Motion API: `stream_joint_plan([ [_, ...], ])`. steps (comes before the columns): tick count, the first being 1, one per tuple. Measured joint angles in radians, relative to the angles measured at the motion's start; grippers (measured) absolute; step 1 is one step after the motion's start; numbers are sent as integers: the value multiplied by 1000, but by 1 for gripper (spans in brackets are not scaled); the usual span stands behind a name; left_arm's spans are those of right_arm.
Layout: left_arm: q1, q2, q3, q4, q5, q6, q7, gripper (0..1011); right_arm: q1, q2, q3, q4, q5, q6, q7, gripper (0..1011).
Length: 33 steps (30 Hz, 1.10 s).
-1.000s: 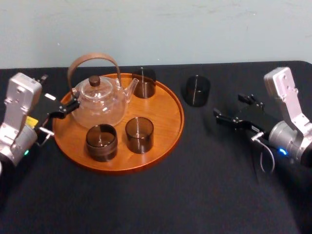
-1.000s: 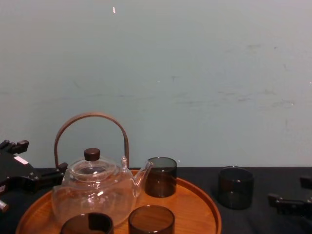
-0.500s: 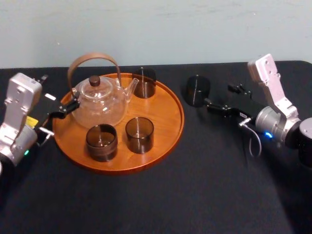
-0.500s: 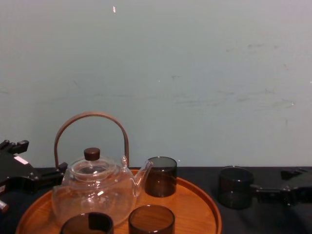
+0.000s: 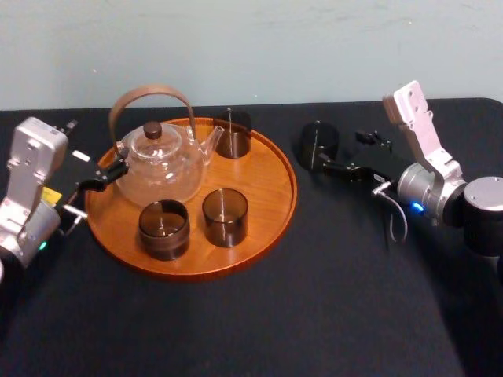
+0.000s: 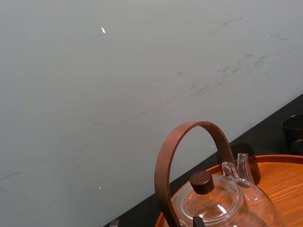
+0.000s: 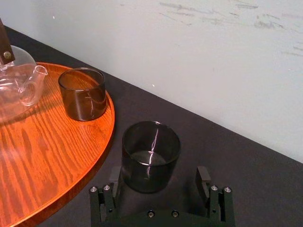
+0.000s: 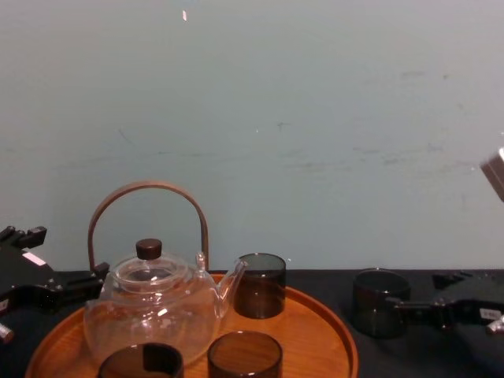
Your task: Pick up the glass from the table and place it on the tray.
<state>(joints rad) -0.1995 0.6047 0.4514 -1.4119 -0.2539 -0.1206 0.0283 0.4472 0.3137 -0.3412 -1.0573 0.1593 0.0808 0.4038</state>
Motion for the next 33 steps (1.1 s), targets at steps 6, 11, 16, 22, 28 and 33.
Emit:
stream_joint_plan([
  [6,0,0,0,0,0,0,0,1010,39,-16,-6,54,-11,-17,6,1002],
  [11,0,0,0,0,0,0,0,1010,73,-34,-13,103,-19,-35,12,1002],
  [16,0,0,0,0,0,0,0,1010,104,-52,-21,152,-27,-52,20,1002],
  [22,0,0,0,0,0,0,0,1009,134,-70,-28,199,-33,-72,30,1002],
  [28,0,0,0,0,0,0,0,1010,168,-90,-34,260,-38,-97,40,1002],
  [33,0,0,0,0,0,0,0,1010,193,-107,-39,311,-44,-115,46,1002],
])
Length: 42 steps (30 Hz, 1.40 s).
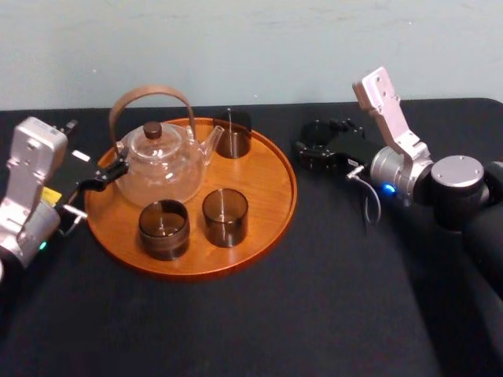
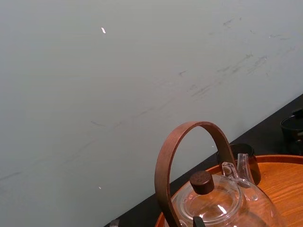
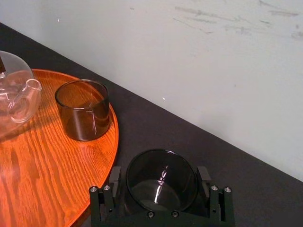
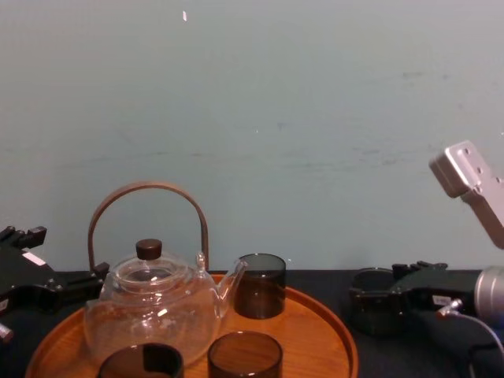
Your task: Pick up the glass from the table and place it on the tray.
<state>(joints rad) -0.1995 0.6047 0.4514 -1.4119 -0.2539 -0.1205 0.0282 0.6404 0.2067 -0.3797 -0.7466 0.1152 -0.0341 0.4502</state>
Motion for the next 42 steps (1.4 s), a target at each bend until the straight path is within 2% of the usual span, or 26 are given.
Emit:
stream_joint_plan([
  [4,0,0,0,0,0,0,0,1009,24,-16,-3,46,-7,-14,2,1002],
  [9,0,0,0,0,0,0,0,1009,34,-25,-2,65,-12,-21,0,1002],
  [12,0,0,0,0,0,0,0,1010,34,-25,-2,65,-12,-21,0,1002],
  [17,0,0,0,0,0,0,0,1010,33,-23,-1,61,-11,-20,0,920],
  [32,0,0,0,0,0,0,0,1010,30,-21,-1,57,-9,-19,-1,918],
  [42,0,0,0,0,0,0,0,1010,23,-15,8,51,-1,-20,22,918],
])
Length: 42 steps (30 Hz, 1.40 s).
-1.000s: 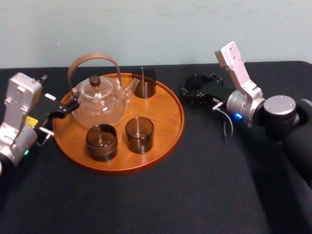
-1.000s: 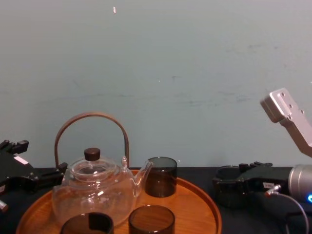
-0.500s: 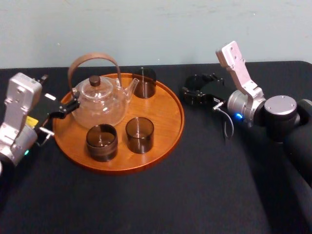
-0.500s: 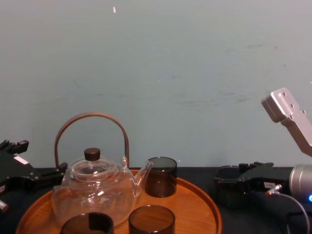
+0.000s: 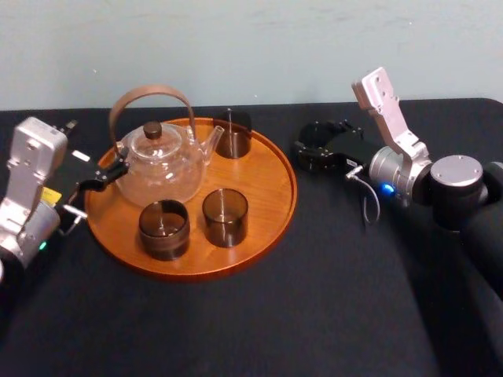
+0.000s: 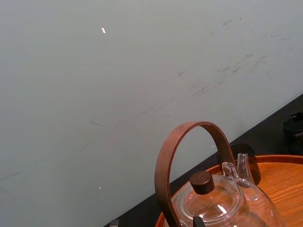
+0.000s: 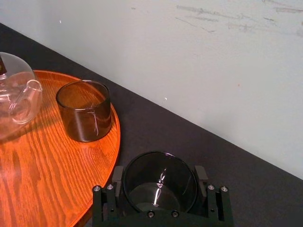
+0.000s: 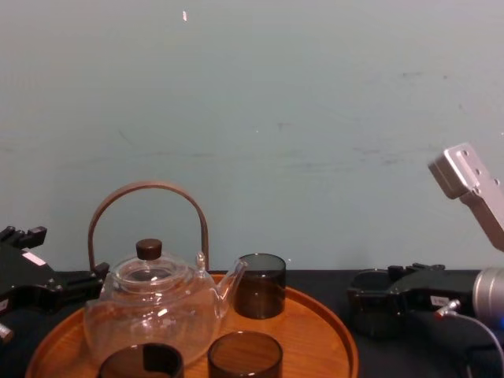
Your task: Pick up the glass from the table and place it on the tray.
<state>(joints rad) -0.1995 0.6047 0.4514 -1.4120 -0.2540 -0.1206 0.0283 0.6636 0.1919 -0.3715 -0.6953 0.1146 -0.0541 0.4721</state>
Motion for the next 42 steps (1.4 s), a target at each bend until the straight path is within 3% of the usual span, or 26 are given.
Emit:
stream_joint_plan([
  [11,0,0,0,0,0,0,0,1010,-18,16,0,-44,-2,20,5,918],
  [29,0,0,0,0,0,0,0,1010,-81,57,-13,-228,6,89,4,918],
  [42,0,0,0,0,0,0,0,1010,-93,70,-23,-270,16,101,3,918],
])
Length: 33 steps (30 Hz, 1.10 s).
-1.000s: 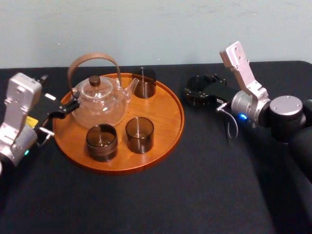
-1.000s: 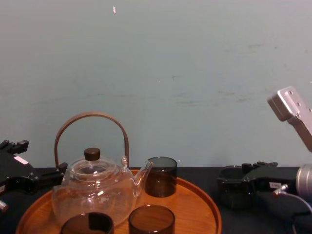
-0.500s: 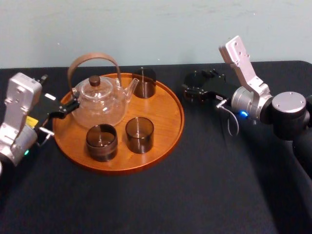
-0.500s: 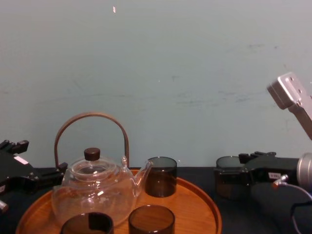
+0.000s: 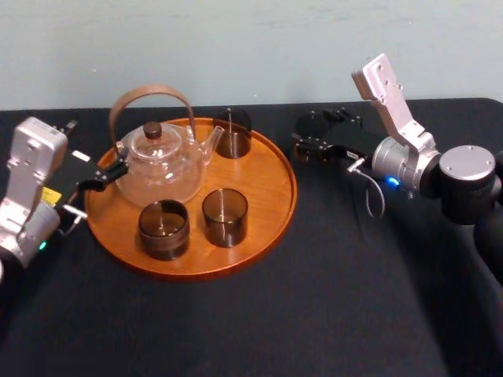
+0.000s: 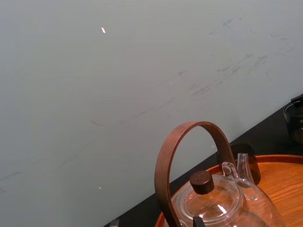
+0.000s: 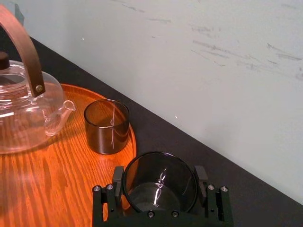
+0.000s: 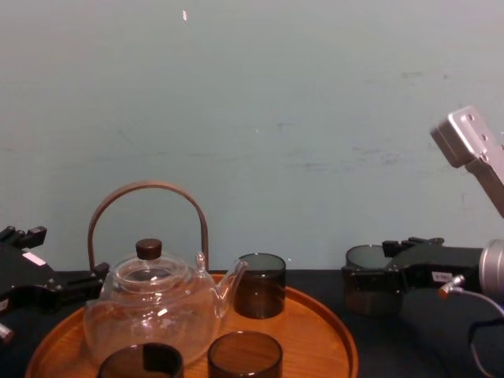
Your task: Pick up the glass from the table and place it on the tray.
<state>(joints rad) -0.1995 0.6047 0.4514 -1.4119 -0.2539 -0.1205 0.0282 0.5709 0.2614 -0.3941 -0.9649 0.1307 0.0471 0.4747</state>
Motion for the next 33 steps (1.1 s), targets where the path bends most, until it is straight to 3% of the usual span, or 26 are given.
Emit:
stream_joint_plan([
  [33,0,0,0,0,0,0,0,1010,-90,63,-37,-237,31,73,6,918],
])
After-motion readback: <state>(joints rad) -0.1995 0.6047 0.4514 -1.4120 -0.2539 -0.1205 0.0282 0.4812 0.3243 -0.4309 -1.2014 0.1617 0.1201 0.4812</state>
